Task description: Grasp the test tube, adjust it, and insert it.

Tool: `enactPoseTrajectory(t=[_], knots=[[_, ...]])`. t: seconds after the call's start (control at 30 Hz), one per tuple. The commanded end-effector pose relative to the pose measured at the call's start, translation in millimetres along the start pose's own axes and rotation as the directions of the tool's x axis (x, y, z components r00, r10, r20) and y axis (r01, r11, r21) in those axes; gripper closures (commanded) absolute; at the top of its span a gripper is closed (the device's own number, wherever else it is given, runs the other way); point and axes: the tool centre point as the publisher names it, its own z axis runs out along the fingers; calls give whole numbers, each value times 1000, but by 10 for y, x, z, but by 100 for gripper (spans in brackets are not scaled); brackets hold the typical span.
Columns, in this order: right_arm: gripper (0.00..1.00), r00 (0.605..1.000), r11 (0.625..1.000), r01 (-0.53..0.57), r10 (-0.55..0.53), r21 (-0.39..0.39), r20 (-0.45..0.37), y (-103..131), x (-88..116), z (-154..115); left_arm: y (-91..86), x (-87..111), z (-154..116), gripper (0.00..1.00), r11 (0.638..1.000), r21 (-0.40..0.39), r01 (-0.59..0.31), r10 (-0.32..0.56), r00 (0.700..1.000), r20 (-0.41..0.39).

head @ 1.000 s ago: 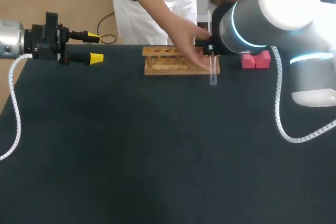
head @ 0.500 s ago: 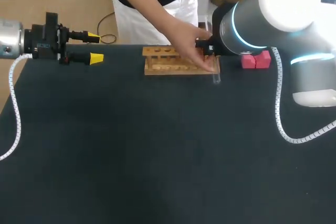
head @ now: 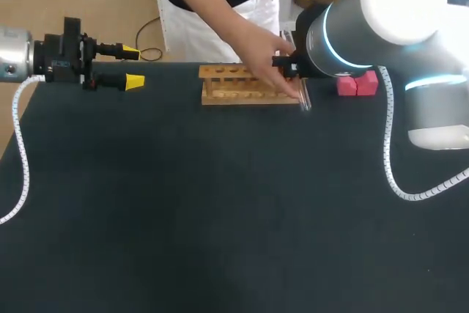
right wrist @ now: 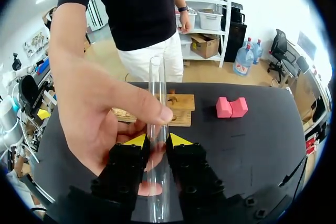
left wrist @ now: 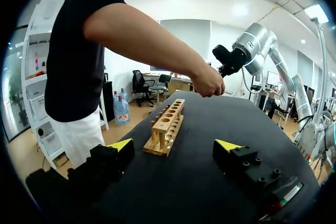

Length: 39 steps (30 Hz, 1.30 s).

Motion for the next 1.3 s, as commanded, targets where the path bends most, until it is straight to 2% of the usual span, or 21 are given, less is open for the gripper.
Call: enactPoseTrajectory(t=[0.03,1.0,1.3], knots=[[100,1000,1000,-2,2,0,10,-3,18,-15,-1,13,-2,0,1000,-1,-3,3,1000,4],[100,1000,1000,-2,2,0,10,-3,18,-15,-1,13,-2,0,1000,-1,-3,3,1000,4],[100,998,1000,-7,7,14,59,90,111,232,-1,13,-2,0,1000,-1,-3,3,1000,4]])
